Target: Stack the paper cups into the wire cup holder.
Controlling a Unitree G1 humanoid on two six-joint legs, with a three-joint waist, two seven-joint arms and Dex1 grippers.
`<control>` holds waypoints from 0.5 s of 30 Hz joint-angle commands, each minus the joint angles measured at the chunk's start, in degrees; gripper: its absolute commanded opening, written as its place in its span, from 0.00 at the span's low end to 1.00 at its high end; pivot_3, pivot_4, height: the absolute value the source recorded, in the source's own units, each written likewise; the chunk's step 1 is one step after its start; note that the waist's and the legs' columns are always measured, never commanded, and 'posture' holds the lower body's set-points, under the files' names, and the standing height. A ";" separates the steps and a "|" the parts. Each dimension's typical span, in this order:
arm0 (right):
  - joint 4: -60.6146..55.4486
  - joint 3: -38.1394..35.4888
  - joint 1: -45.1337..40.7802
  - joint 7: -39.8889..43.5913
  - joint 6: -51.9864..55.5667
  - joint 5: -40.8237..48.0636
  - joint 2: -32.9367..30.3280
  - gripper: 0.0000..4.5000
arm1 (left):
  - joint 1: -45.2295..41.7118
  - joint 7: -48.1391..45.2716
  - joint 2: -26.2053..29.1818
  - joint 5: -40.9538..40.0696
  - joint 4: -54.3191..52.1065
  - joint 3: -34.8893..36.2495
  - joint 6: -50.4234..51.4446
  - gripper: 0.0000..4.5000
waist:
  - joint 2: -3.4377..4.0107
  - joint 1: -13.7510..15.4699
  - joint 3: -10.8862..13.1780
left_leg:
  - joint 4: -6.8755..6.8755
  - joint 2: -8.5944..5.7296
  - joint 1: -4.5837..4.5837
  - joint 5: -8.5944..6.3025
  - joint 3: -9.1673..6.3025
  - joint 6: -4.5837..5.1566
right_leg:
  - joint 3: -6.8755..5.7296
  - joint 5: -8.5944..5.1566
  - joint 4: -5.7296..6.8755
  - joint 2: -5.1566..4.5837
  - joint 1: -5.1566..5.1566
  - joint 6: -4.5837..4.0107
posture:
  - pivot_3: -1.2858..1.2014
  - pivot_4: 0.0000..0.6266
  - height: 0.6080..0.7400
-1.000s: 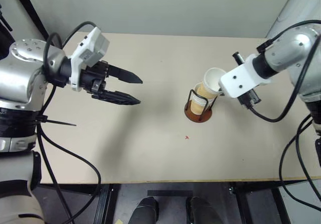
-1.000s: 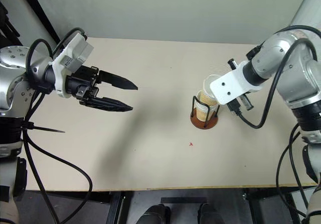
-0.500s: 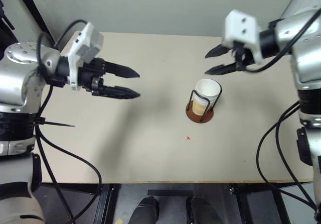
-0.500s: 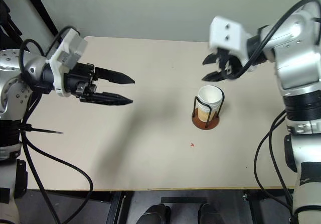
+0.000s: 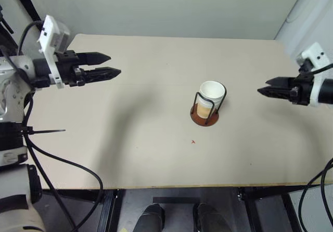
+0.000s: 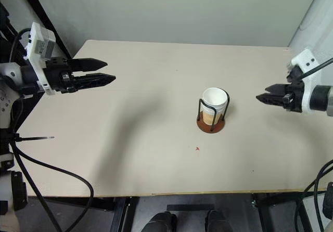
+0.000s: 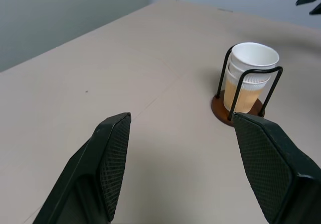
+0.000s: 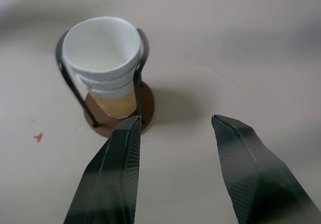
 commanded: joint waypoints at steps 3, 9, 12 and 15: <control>-3.96 1.65 -0.23 -0.64 -1.31 4.04 -3.08 0.50 | -3.44 0.43 2.47 -0.71 -0.85 1.83 1.23 0.77 | 0.00 -0.01 0.00 | -0.01 0.00 0.09 0.05 0.00 0.05 | 0.00 0.01 0.16 0.00 0.02 -0.03 | 0.52 0.24 1.00; -1.23 6.21 -2.95 -0.25 -4.58 5.51 -4.22 0.50 | -1.62 1.18 4.20 -1.64 -2.57 2.77 3.16 0.77 | 0.00 -0.02 0.00 | -0.04 0.00 0.17 0.08 0.00 0.03 | 0.00 0.01 0.22 0.01 0.04 -0.07 | 0.52 0.24 1.00; -0.82 7.42 -3.25 -0.74 -5.46 6.10 -3.96 0.50 | 0.10 2.48 3.59 -2.96 -4.77 3.87 4.78 0.77 | 0.00 -0.01 0.00 | -0.04 0.00 0.17 0.07 0.00 0.03 | 0.00 0.00 0.21 0.00 0.03 -0.08 | 0.52 0.24 1.00; -1.53 6.96 -3.33 -1.56 -5.05 7.12 -4.03 0.50 | 0.52 2.22 3.76 -3.59 -4.93 3.64 4.99 0.77 | 0.00 0.16 0.00 | -0.08 0.00 0.16 0.07 -0.02 0.02 | -0.03 -0.02 0.21 0.00 0.03 -0.11 | 0.52 0.24 1.00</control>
